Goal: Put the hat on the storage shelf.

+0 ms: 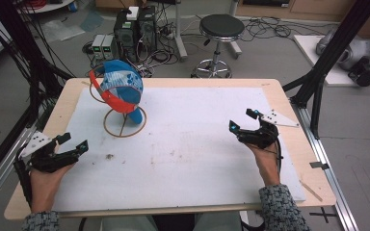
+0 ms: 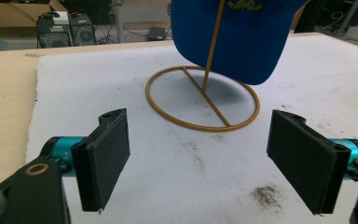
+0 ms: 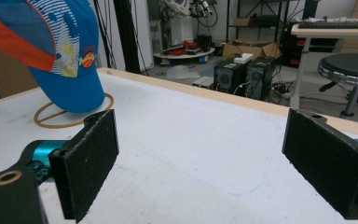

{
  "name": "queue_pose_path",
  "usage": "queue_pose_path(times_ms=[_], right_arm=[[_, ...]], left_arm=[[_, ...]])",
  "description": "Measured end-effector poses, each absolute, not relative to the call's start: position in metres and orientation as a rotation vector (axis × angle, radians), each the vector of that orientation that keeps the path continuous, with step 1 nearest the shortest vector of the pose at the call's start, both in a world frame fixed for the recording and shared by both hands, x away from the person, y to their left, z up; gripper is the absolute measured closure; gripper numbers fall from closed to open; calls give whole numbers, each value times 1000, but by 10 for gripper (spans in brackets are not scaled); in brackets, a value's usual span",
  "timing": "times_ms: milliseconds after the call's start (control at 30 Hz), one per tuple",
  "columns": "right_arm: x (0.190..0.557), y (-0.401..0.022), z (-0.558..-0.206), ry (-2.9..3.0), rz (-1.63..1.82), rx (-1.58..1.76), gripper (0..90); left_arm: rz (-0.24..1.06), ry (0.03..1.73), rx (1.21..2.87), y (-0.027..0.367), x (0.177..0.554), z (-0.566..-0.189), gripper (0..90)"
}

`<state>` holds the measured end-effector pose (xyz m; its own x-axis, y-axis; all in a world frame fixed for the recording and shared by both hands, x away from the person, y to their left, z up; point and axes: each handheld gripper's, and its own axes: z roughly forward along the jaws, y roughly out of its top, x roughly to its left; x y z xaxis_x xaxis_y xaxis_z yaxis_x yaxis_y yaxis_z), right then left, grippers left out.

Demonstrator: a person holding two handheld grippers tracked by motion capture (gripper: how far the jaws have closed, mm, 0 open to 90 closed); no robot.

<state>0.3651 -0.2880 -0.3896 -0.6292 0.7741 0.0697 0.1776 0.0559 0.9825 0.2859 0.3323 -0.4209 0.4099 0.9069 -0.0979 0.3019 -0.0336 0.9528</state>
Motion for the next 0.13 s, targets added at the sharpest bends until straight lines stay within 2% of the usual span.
queue_pose_path(times_ms=[133], right_arm=[[364,-284,-391,1909,1549,920,99]], left_arm=[[690,1105,1579,332,287,-421,214]])
